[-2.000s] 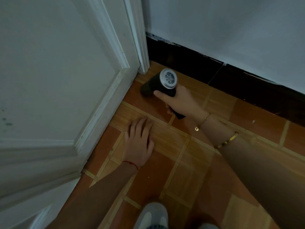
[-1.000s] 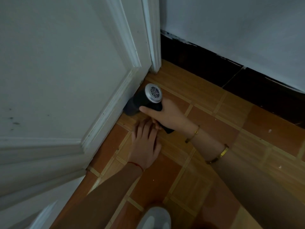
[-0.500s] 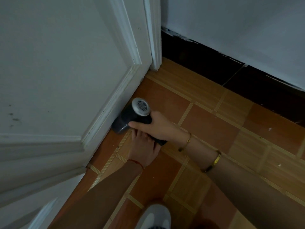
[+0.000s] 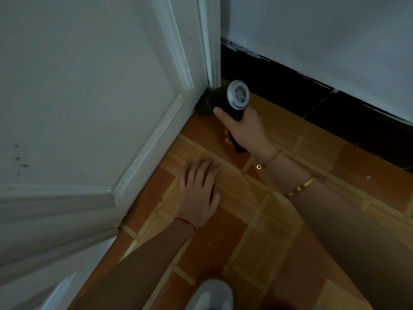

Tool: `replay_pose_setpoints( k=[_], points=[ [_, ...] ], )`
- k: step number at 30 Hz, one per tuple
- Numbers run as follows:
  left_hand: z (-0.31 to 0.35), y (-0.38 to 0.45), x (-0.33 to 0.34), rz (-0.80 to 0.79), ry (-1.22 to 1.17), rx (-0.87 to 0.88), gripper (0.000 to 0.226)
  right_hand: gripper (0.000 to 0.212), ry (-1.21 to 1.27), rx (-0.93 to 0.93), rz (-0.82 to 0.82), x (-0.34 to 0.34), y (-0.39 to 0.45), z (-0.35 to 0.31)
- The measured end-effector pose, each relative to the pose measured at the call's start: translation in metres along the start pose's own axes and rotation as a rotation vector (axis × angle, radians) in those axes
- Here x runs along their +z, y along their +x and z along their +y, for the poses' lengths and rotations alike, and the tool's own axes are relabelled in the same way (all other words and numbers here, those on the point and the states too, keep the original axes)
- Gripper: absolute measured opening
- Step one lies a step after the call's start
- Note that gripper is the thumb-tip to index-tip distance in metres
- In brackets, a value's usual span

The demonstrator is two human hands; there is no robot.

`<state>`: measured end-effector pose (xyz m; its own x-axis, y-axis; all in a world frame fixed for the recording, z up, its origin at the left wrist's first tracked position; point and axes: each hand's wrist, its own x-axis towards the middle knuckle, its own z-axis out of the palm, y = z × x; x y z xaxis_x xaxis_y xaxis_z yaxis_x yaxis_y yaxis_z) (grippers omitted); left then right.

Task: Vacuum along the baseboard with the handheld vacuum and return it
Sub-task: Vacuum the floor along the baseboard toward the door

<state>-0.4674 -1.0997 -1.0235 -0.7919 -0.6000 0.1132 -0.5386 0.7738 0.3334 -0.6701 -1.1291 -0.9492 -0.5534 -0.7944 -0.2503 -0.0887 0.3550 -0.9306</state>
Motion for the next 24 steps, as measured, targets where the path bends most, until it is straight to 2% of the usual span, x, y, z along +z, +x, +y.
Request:
replay_pose_setpoints(
  k=[3,6,11,15,19,24],
  points=[
    [0.000,0.000,0.000,0.001,-0.005,-0.002,0.044,0.037,-0.024,-0.033,0.003,0.005,-0.002,0.002],
    [0.000,0.000,-0.001,-0.015,-0.003,-0.011,0.044,0.035,-0.025,-0.017,0.110,-0.005,-0.002,0.006],
    [0.000,0.000,0.000,-0.037,-0.011,-0.032,0.044,0.058,-0.077,-0.021,0.328,-0.027,-0.005,0.021],
    [0.000,0.000,-0.001,-0.048,-0.016,-0.031,0.044,0.056,-0.055,-0.014,0.276,-0.030,0.008,0.013],
    [0.000,-0.001,-0.001,-0.058,-0.023,-0.042,0.044,0.066,-0.081,-0.039,0.211,-0.024,0.019,0.008],
    [0.000,0.000,-0.001,-0.048,-0.026,-0.046,0.044,0.066,-0.173,-0.040,0.356,-0.045,0.003,0.021]
  ],
)
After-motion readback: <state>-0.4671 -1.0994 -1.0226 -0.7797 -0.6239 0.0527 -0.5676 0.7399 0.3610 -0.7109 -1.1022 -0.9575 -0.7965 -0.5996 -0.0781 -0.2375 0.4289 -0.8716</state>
